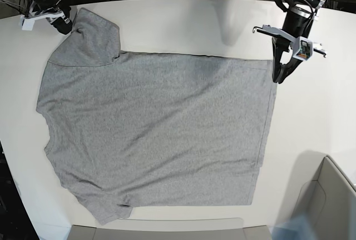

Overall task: Fold the T-shirt properly
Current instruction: 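Grasp the shirt's shoulder edge corners with the left and right grippers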

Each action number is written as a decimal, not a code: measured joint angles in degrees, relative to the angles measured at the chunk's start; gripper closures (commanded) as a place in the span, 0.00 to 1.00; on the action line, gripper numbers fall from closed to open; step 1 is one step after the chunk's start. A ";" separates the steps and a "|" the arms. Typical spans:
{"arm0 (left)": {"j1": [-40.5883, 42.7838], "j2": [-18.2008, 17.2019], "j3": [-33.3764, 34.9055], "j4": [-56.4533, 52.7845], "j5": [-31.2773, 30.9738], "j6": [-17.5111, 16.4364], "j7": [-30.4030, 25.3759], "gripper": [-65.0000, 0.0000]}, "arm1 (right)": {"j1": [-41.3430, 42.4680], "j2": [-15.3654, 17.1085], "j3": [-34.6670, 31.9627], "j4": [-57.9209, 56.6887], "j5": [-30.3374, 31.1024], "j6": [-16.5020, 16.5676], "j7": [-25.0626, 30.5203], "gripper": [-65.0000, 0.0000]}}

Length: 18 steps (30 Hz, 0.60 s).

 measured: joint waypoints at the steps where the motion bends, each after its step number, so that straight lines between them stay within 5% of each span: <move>1: -0.11 -0.02 0.04 0.00 0.00 -0.48 0.02 0.90 | 0.50 0.00 -0.11 -0.79 0.00 0.00 0.20 0.78; 18: -0.13 -0.02 0.04 0.00 0.00 -0.04 0.02 0.90 | -0.96 0.50 -6.93 -5.92 3.10 2.80 3.56 0.78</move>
